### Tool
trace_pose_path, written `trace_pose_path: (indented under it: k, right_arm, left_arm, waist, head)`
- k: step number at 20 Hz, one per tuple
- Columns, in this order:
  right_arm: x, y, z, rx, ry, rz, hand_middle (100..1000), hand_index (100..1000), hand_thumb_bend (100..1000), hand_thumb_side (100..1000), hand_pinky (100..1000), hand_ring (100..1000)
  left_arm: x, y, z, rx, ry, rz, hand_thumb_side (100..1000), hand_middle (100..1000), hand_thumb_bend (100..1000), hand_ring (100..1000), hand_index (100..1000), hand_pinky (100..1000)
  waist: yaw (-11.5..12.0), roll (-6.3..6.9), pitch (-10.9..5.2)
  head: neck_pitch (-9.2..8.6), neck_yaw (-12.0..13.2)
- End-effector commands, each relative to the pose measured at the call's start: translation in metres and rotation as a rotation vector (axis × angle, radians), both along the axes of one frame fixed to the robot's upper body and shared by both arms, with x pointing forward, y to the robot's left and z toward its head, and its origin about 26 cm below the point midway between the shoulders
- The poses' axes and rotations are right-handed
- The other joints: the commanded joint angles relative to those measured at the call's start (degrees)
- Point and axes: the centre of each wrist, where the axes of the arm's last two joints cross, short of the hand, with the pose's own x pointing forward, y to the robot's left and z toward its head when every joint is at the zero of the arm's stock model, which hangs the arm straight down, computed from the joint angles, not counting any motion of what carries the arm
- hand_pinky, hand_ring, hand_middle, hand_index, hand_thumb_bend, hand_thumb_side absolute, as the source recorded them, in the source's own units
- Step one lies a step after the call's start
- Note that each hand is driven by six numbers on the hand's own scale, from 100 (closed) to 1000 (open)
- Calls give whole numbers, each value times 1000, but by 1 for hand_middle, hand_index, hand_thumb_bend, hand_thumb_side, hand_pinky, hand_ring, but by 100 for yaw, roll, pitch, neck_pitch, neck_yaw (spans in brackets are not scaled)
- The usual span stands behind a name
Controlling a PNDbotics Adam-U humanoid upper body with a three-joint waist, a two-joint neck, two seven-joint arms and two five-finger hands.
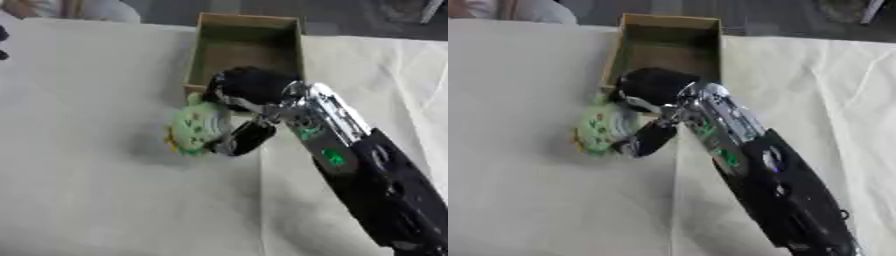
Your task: Pick up objects on the table and place them in the box.
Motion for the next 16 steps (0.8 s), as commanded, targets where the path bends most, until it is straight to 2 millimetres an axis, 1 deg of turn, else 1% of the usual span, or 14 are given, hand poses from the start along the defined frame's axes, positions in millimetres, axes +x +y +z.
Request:
trace_pose_path:
  k: [1, 4, 6, 10, 13, 16]
  right_arm:
    - [-6, -7, 33, 74, -95, -25, 448, 538, 100, 442, 814, 804]
    - [-6, -10, 52, 128, -171, -71, 444, 535, 100, 449, 812, 803]
    - [-5, -10, 60, 152, -208, -102, 446, 539, 100, 458, 812, 803]
    - [8, -9, 77, 191, -267, -200, 442, 535, 100, 463, 811, 801]
    - [22, -5, 83, 202, -298, -285, 442, 533, 100, 477, 808, 798]
    - [40, 0, 80, 196, -293, -381, 444, 534, 100, 469, 808, 798]
  left_arm:
    - [-3, 2, 7, 10, -22, 3, 1000, 613, 100, 679, 879, 579]
    - [-3, 2, 6, 9, -21, 1, 1000, 613, 100, 680, 878, 579]
    - [-3, 2, 6, 9, -20, -1, 1000, 613, 100, 681, 876, 579]
    - [-3, 2, 4, 9, -16, -6, 1000, 614, 100, 682, 876, 579]
    - [-3, 1, 4, 8, -14, -11, 1000, 614, 100, 682, 876, 579]
    - [-2, 0, 4, 7, -15, -16, 1000, 614, 100, 682, 876, 580]
  waist:
    - [-9, 52, -123]
    - [-8, 66, -128]
    - [2, 77, -133]
    - [64, 101, -142]
    - [104, 113, -140]
    - [130, 125, -127]
  head:
    - [-75, -33]
    - [-89, -60]
    - [-101, -78]
    - [-133, -140]
    - [-147, -187]
    - [-168, -229]
